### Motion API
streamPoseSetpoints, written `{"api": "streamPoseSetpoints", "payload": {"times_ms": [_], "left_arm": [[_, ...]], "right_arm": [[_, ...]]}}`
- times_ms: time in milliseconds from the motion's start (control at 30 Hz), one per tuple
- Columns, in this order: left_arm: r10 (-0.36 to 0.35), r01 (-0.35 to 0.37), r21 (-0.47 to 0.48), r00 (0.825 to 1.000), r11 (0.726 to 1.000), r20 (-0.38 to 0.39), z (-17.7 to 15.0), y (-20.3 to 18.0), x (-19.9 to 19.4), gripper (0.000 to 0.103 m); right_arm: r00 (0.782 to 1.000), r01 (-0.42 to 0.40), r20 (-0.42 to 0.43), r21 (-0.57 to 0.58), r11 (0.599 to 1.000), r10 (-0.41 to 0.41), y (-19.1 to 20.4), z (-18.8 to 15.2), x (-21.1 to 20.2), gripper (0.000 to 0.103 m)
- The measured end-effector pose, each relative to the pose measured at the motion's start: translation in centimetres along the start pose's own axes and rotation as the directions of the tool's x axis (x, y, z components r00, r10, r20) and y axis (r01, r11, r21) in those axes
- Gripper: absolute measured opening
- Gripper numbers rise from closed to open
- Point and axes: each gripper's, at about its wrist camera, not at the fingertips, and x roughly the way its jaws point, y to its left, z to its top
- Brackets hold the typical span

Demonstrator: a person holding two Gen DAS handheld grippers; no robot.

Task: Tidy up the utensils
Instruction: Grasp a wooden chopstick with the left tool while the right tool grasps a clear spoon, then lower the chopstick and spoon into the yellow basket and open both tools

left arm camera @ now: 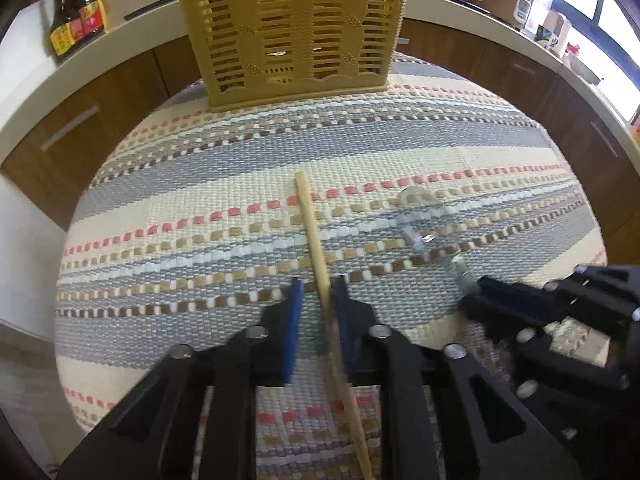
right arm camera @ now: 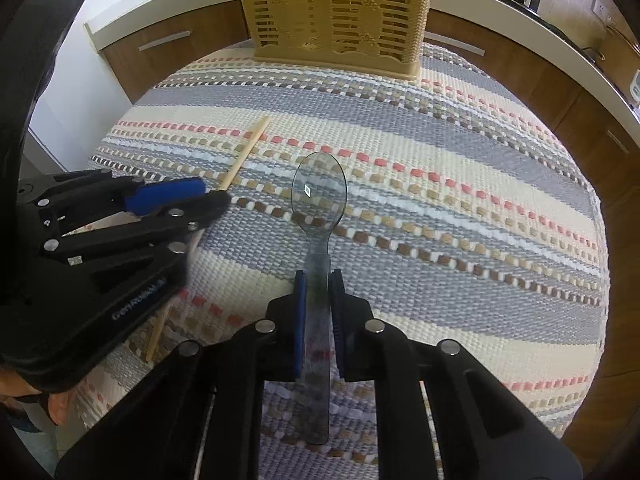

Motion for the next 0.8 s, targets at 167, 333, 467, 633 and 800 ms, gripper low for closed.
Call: {"api": "streamPoseSetpoints", "payload": {"times_ms": [167,333,467,633,800], "left_arm": [[-0.035,0.035,-0.056,0.999,0.998,0.008,0.3,1.6,-0.2,0.004],[-0.032,0.034,-0.106,0.999,0.994,0.027,0.5,3.7,-1.1,0.004],[-0.039,0.039,-0.111,0.999,0.993,0.003,0.7,4.4,-0.6,0.004],[-0.023,0.023,-0.058,1.000,0.998,-0.008,0.4,3.6,-0.1,0.004],[-0.062,0.061,-0.035,0.998,0.998,-0.024,1.1,3.8,-0.4,0.011]], "right_arm": [[0.999,0.018,0.027,0.066,0.998,-0.020,-3.1,0.6,-1.4,0.010],[0.999,0.026,0.020,0.118,0.993,-0.029,-7.2,1.0,-1.7,0.010],[0.999,0.036,-0.018,0.125,0.992,-0.034,-9.1,1.3,-0.8,0.010],[0.999,-0.016,-0.031,0.177,0.984,0.022,-10.7,1.4,-0.2,0.012],[0.997,-0.067,-0.033,0.209,0.976,0.075,-11.6,2.3,0.0,0.029]]}}
